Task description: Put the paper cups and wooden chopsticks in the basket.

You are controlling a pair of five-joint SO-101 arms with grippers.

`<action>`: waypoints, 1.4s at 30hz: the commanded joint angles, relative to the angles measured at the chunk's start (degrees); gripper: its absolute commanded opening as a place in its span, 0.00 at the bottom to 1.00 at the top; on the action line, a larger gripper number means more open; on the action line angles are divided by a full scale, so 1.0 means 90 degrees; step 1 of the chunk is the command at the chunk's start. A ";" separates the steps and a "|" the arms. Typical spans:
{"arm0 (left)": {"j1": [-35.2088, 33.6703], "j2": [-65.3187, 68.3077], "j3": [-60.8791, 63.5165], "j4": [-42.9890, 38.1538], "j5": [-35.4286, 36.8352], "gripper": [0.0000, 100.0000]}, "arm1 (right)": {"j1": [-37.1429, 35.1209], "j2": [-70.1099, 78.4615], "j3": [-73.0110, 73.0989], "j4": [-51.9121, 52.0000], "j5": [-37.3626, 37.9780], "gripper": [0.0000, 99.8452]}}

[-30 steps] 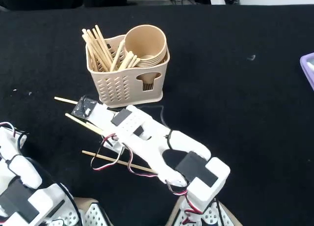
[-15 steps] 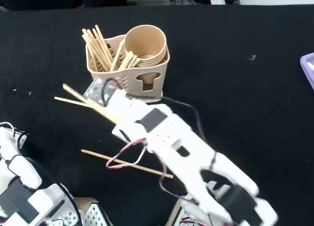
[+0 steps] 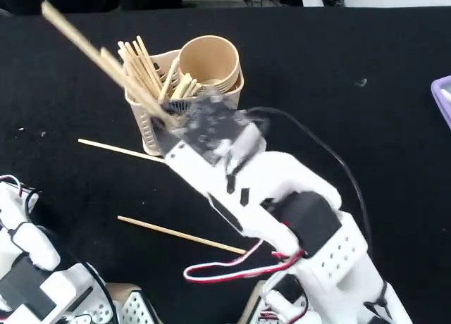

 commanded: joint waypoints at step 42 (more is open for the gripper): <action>-0.0005 -0.0107 -0.0357 -0.0010 0.0039 0.19 | 0.0928 0.2193 0.2105 -0.5792 -0.1563 0.01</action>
